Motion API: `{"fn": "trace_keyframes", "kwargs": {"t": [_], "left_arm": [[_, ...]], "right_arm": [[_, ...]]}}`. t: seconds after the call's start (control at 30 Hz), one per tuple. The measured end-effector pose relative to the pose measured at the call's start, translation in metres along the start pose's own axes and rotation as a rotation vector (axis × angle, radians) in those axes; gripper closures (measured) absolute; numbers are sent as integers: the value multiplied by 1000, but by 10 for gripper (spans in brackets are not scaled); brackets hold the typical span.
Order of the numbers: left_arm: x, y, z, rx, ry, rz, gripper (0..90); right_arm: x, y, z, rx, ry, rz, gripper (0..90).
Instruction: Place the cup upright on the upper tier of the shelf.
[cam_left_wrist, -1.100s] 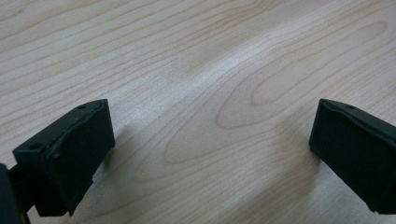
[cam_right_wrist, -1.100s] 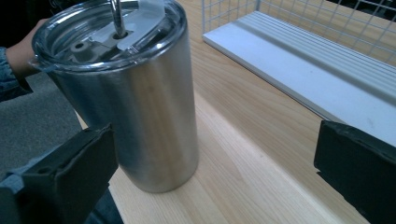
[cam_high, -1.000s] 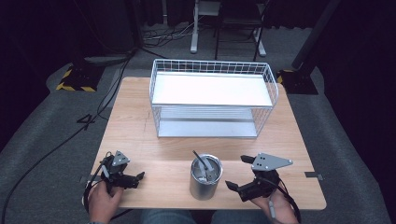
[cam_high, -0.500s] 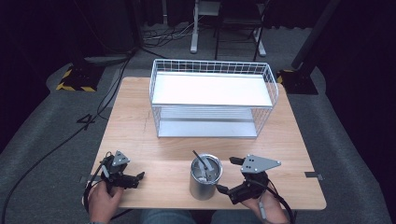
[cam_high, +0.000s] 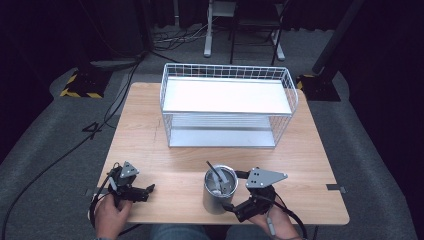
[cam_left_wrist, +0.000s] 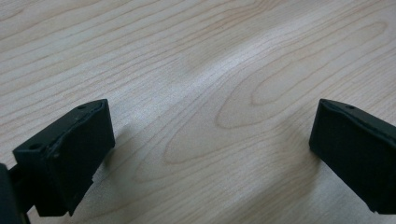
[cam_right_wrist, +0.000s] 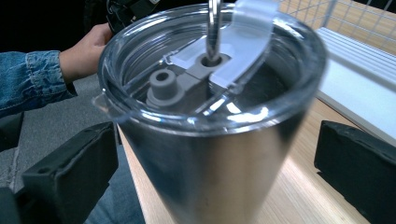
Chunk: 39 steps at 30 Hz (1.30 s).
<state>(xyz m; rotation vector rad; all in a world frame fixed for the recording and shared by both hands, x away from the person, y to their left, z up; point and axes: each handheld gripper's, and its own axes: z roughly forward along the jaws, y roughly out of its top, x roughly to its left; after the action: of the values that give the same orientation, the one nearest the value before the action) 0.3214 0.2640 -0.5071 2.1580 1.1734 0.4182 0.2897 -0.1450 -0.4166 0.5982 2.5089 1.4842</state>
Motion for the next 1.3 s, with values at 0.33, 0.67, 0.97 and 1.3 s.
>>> {"fn": "trace_keyframes", "kwargs": {"t": [0.33, 0.67, 0.97, 1.3], "left_arm": [[0, 0, 0, 0, 1, 1, 4], [0, 0, 0, 0, 0, 0, 5], [0, 0, 0, 0, 1, 0, 5], [0, 0, 0, 0, 0, 0, 5]], "right_arm": [[0, 1, 20, -25, 20, -13, 0], [2, -2, 35, -6, -5, -38, 0], [2, -4, 37, -4, -19, -51, 26], [2, -3, 36, 4, -18, -64, 38]]}}
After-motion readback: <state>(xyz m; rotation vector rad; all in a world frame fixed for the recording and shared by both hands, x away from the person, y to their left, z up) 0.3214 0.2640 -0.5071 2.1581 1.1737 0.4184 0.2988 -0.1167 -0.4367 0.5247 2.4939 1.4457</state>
